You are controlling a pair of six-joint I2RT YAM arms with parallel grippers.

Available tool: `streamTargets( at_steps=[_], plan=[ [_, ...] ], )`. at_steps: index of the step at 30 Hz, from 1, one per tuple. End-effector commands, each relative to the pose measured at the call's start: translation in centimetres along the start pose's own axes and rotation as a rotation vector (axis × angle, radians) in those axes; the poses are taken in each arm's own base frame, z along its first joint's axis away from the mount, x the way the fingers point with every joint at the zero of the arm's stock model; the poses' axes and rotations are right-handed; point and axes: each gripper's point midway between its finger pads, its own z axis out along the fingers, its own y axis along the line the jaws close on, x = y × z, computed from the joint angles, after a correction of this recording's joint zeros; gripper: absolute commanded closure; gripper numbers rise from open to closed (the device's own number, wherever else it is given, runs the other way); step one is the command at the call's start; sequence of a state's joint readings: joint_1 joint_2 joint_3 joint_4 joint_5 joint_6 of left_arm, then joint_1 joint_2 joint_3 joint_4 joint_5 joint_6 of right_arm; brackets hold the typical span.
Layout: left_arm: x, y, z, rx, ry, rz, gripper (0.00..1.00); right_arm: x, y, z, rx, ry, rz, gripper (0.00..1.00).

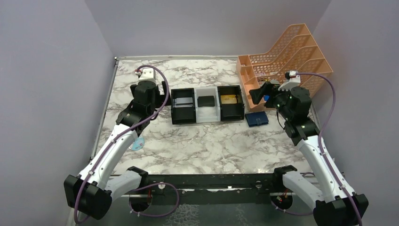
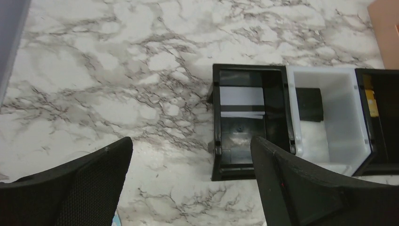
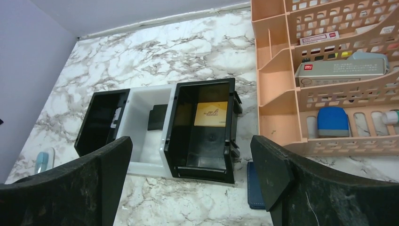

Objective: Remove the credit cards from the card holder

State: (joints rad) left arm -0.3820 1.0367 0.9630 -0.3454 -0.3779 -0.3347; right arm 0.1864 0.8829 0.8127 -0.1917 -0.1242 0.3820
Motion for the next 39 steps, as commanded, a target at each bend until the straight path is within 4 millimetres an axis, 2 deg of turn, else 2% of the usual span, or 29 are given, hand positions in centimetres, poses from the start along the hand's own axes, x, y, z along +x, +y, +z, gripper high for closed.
streamTargets(
  at_steps=[1, 4, 8, 10, 11, 15, 19, 21, 23, 28, 31, 34, 36, 39],
  plan=[
    [1.7, -2.9, -1.2, 0.161, 0.099, -0.063, 0.01, -0.2, -0.1, -0.4, 0.030, -0.006, 0.065, 0.00],
    [1.5, -4.2, -1.8, 0.243, 0.070, -0.121, 0.01, 0.2, 0.6, -0.5, -0.014, 0.010, 0.071, 0.00],
    [1.3, -6.2, -2.9, 0.376, 0.048, -0.167, 0.01, 1.8, 3.4, -1.1, -0.205, 0.069, 0.000, 0.00],
    [1.4, -7.1, -3.5, 0.432, 0.062, -0.156, 0.01, 2.4, 3.4, -1.2, -0.233, 0.048, -0.037, 0.00],
    [1.4, -7.5, -3.7, 0.455, 0.073, -0.145, 0.01, 2.8, 2.7, -1.0, -0.199, 0.040, -0.024, 0.00],
    [2.4, -9.0, -4.2, 0.539, 0.143, -0.138, 0.01, 5.2, -3.0, -0.3, 0.135, 0.110, 0.098, 0.00],
    [4.3, -10.1, -3.9, 0.585, 0.231, -0.169, 0.01, 8.5, -6.7, -0.6, 0.369, 0.264, 0.143, 0.00],
    [5.5, -10.6, -3.9, 0.614, 0.279, -0.169, 0.01, 9.6, -8.4, -1.2, 0.469, 0.274, 0.165, 0.00],
    [6.3, -11.0, -3.9, 0.640, 0.308, -0.162, 0.01, 10.3, -9.0, -1.3, 0.487, 0.251, 0.185, 0.00],
    [7.2, -11.4, -4.1, 0.680, 0.340, -0.134, 0.01, 11.9, -8.1, -0.4, 0.406, 0.276, 0.284, 0.00],
    [7.1, -11.2, -4.1, 0.667, 0.331, -0.140, 0.01, 14.0, -8.4, 0.1, 0.380, 0.341, 0.393, 0.14],
    [7.0, -10.8, -4.3, 0.652, 0.312, -0.139, 0.01, 15.1, -9.0, 0.0, 0.379, 0.349, 0.458, 0.20],
    [6.8, -10.3, -4.3, 0.629, 0.288, -0.138, 0.01, 15.1, -10.0, -0.4, 0.431, 0.319, 0.440, 0.21],
    [6.4, -9.6, -4.4, 0.605, 0.250, -0.128, 0.01, 13.7, -11.0, -1.0, 0.466, 0.249, 0.382, 0.22]
  ],
)
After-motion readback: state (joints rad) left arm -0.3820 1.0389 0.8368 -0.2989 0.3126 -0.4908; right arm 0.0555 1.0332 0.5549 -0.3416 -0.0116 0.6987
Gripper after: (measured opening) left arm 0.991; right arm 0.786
